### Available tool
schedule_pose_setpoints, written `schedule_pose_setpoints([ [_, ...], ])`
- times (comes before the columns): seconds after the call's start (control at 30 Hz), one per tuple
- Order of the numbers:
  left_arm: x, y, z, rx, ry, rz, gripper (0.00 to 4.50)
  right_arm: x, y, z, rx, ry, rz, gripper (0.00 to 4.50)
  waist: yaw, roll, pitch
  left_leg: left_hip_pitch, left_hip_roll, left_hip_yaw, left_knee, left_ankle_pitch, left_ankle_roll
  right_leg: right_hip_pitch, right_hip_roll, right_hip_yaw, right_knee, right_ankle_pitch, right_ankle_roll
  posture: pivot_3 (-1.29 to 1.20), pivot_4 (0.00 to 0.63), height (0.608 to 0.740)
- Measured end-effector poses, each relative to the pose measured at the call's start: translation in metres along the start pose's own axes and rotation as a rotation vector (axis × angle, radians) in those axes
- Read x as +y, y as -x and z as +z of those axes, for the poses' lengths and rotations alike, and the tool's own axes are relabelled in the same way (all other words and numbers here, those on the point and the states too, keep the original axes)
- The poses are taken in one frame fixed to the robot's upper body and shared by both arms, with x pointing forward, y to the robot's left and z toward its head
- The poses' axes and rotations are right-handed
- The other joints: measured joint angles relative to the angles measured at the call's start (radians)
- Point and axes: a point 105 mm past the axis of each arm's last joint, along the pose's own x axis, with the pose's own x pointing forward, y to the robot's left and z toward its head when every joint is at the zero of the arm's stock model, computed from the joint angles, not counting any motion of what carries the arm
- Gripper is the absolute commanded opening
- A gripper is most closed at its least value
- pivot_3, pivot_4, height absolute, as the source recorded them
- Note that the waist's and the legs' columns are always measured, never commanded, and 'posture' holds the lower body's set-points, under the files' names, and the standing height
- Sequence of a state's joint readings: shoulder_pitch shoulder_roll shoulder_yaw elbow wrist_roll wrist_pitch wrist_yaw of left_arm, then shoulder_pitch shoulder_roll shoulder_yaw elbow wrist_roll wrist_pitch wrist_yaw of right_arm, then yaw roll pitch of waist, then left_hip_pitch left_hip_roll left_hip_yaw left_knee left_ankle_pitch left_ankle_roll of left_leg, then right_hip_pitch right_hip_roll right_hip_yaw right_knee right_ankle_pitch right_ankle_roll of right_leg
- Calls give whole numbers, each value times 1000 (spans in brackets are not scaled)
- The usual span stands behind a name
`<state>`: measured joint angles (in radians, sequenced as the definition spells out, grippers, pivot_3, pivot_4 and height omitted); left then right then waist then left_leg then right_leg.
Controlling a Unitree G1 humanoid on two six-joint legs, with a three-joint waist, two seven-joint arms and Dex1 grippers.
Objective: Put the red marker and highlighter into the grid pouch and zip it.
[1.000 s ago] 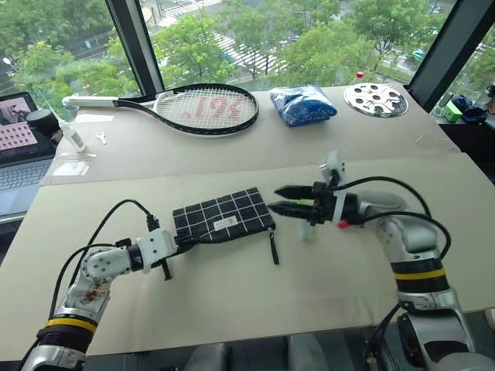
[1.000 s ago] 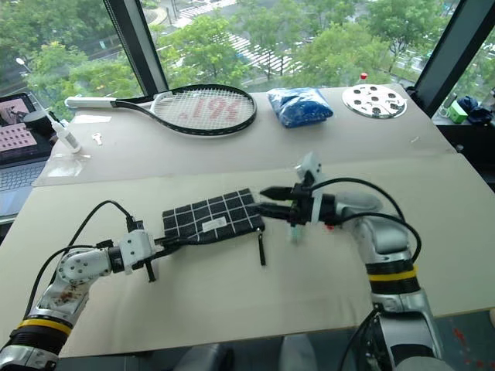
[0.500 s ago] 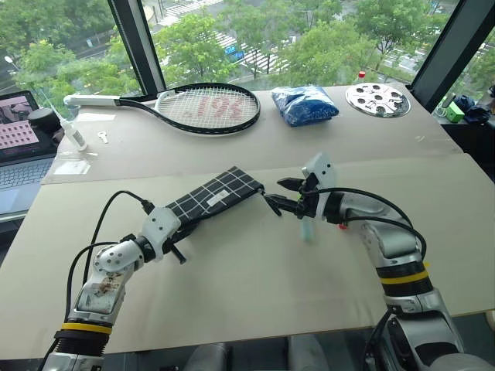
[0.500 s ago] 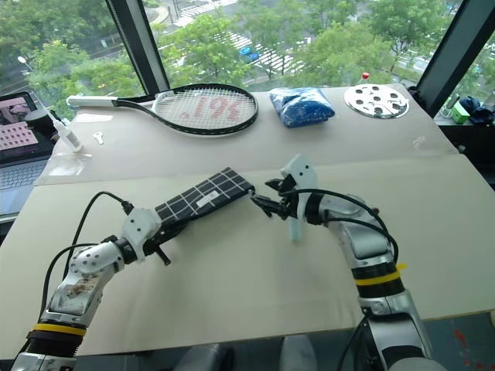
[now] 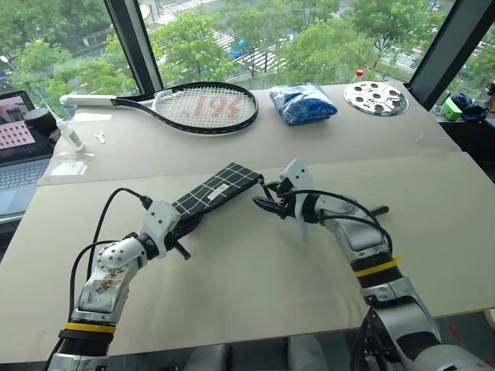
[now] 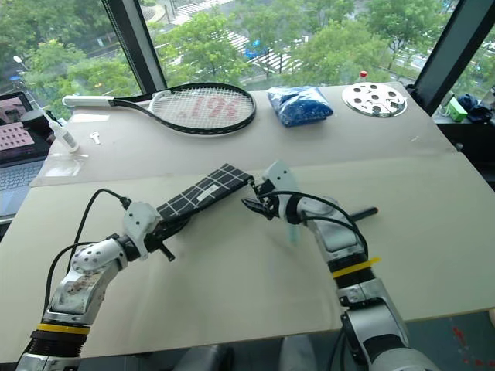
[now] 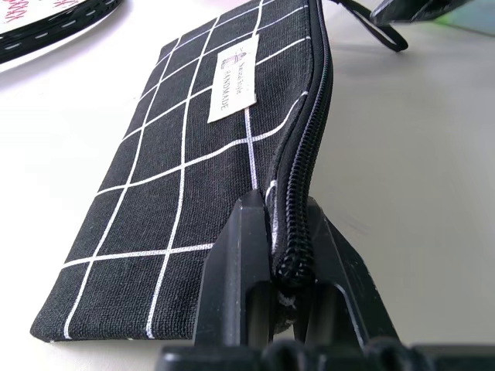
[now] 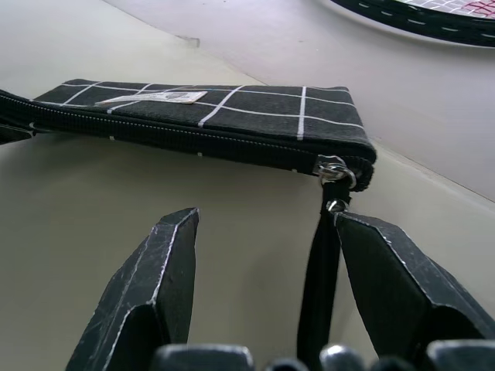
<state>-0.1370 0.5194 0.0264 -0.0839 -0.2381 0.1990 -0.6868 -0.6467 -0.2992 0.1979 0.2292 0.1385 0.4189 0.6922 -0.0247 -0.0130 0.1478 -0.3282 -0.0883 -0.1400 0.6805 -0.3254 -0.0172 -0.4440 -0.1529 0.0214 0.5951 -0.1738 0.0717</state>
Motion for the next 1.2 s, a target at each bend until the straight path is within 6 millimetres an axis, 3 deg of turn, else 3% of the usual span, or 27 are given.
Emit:
schedule_pose_setpoints([
  [0.23,0,0,7,-22,14,8,0,-7,-8,-14,55,43,-40,3108,-9,0,0,-4,0,0,0,0,0,-5,0,0,0,0,-1,0,150,740],
  [0.5,0,1,8,-24,22,10,0,-28,-7,-2,25,63,-103,3108,-19,0,0,-9,0,2,2,1,-1,-12,0,0,1,3,-1,0,150,740],
  [0.63,-1,1,9,-25,22,11,0,-25,-8,-3,22,61,-83,2209,-20,0,0,-9,1,3,2,1,-1,-12,0,0,2,4,-1,0,150,740],
  [0.77,-1,1,9,-26,25,16,0,-15,-11,-3,10,56,-46,600,-20,0,0,-9,1,3,2,1,-1,-12,0,0,2,4,-1,0,150,740],
  [0.83,-1,1,9,-28,26,18,0,-9,-13,-2,1,56,-26,42,-20,0,0,-9,1,3,2,1,-1,-12,0,0,2,4,-1,0,150,740],
  [1.07,-1,0,9,-30,29,25,0,2,-16,3,-17,58,8,42,-21,0,0,-9,1,3,2,1,-1,-13,0,0,2,4,-1,0,150,740],
  [1.2,-1,0,9,-33,33,29,0,20,-24,9,-31,99,50,42,-22,0,0,-9,1,3,2,1,-1,-13,0,0,2,4,-1,0,150,740],
])
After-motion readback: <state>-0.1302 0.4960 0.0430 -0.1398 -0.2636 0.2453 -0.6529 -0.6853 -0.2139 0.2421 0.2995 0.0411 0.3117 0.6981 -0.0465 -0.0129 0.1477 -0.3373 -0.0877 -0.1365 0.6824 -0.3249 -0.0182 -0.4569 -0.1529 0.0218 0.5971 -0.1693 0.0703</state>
